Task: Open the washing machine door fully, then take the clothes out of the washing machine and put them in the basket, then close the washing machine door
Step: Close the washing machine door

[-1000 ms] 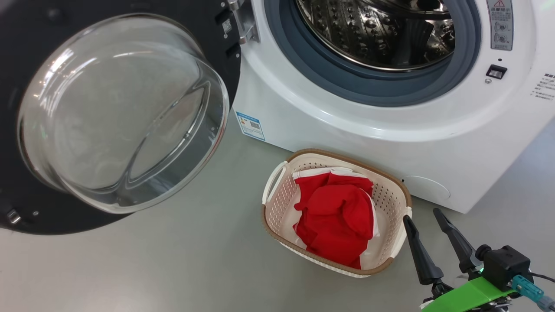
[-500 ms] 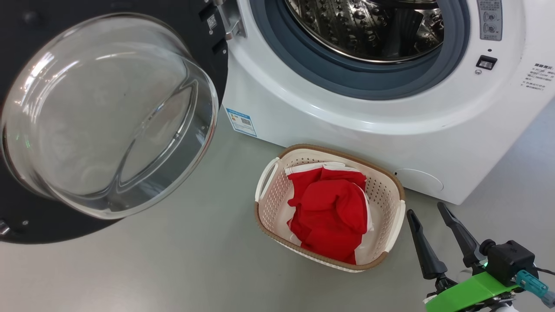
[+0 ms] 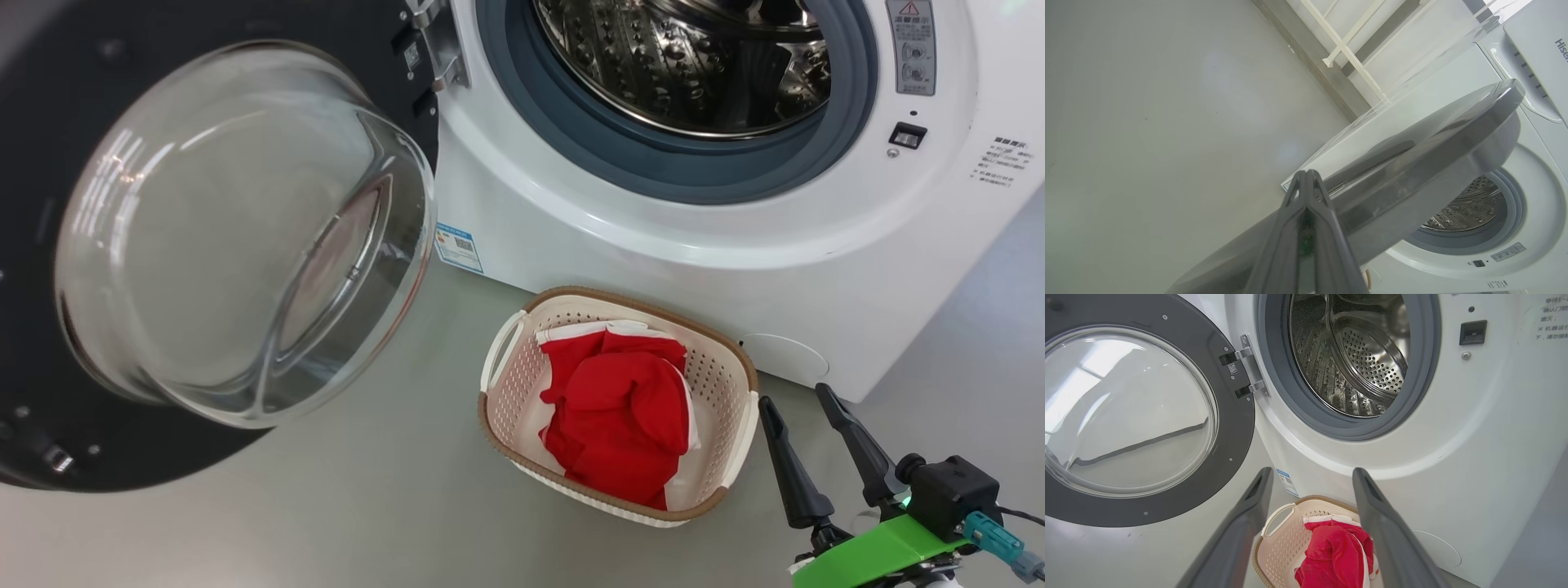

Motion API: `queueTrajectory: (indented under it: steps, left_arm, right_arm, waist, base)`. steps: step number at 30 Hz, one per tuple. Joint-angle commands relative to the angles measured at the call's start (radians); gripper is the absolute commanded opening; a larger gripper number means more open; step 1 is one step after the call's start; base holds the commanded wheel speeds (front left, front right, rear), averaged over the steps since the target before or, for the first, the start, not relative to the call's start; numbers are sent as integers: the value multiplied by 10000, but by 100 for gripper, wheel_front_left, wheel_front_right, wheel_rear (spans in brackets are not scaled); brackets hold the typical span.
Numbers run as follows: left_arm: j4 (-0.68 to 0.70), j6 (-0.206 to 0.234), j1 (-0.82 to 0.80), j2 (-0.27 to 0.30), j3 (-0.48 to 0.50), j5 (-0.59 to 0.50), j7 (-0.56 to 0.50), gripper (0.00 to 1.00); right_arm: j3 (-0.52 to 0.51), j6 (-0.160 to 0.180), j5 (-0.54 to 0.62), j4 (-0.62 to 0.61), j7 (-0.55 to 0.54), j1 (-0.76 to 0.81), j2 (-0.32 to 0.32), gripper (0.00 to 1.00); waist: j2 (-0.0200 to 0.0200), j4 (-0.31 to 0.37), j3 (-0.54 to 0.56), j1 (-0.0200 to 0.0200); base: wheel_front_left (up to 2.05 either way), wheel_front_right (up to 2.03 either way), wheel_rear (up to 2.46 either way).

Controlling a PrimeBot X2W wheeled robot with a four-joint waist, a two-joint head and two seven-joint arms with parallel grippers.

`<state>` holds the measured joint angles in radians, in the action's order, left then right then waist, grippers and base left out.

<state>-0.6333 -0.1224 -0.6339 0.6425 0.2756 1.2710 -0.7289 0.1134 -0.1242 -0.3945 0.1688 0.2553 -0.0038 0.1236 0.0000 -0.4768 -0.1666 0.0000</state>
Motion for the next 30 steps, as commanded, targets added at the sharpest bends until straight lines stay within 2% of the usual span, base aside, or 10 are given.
queueTrajectory:
  steps: [1,13,20,30]
  left_arm:
    - [701,-82,202,190,-200,282,-461,0]
    - [3082,-82,1229,398,-719,1411,-1406,0]
    - [4923,-82,1810,391,-1257,2009,-1896,0]
    - [7279,-82,2284,129,-2122,2417,-1897,0]
  right_arm:
    - [254,-65,97,-236,65,-28,26,100]
    - [243,-65,84,-250,65,136,-83,100]
    - [294,-65,66,-239,65,144,-115,100]
    - [253,-65,57,-272,65,131,-98,100]
  waist:
    - [0,-3,111,0]
    - [0,24,368,0]
    - [0,111,464,0]
    - [0,299,444,0]
  base:
    - [0,0,0]
    - [0,0,0]
    - [0,0,0]
    - [0,0,0]
